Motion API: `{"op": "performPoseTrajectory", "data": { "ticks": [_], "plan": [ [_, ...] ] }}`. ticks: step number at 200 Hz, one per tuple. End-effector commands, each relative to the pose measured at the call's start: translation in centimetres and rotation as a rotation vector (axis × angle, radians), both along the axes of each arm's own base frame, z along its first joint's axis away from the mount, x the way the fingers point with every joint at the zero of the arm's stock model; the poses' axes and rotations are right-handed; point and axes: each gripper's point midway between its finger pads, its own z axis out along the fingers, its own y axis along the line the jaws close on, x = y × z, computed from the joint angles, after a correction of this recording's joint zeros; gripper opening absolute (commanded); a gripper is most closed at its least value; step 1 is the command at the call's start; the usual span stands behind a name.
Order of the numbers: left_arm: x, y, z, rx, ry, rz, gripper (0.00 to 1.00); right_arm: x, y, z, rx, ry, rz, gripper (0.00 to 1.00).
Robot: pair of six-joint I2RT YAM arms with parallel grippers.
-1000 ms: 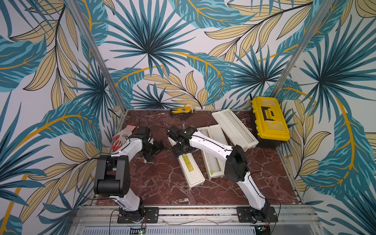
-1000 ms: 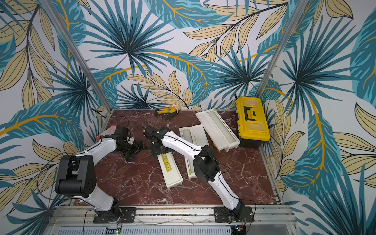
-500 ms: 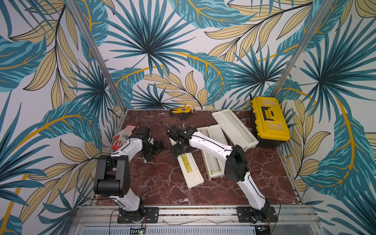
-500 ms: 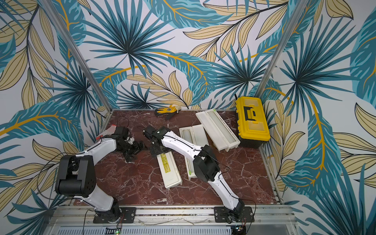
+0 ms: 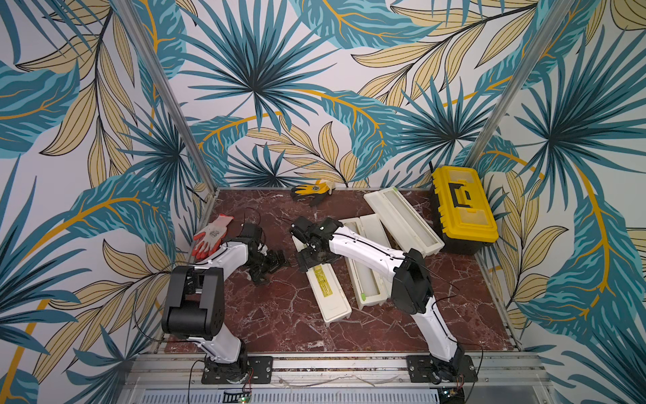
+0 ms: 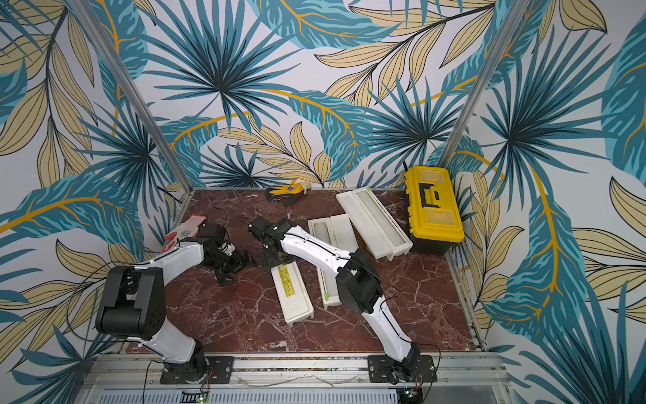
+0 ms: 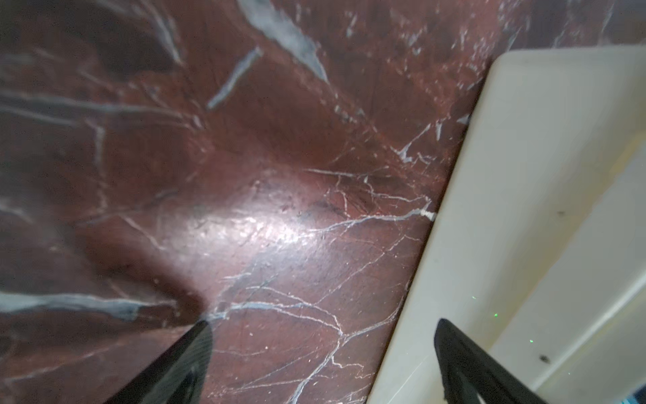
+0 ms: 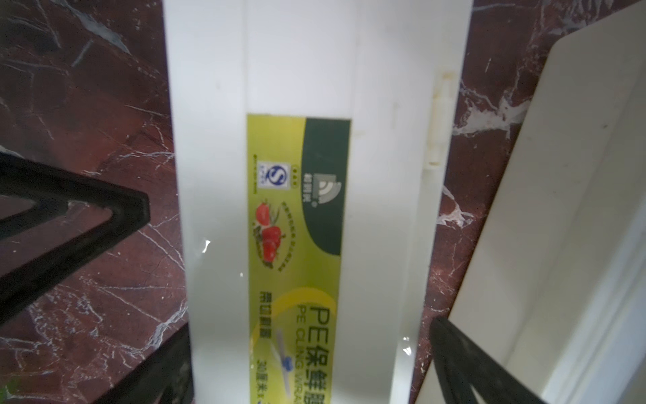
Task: Put plastic wrap rolls into dispensers
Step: Close the lid on the plastic wrap cutting box.
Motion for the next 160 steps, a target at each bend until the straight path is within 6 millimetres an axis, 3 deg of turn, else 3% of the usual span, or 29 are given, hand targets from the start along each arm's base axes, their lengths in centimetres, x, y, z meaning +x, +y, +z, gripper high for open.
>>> {"op": "performPoseTrajectory", "data": {
  "ticks": [1,86,160],
  "plan": [
    [-0.9,-1.0,0.1,-0.012,0.003,-0.019,1.00,-0.2,-0.8,1.6,0.021,-0.005,0.008,0.99],
    [-1.8,-4.8,-1.0,-0.016,0.041,-0.097,1.00,-0.7,0.0,0.9,0.056,0.030,0.032,0.99],
    [-1.5,-6.4,-1.6,-0.017,0.057,-0.124,1.00,-0.4,0.0,5.4,0.158,-0.061,0.076,0.99]
  ]
}}
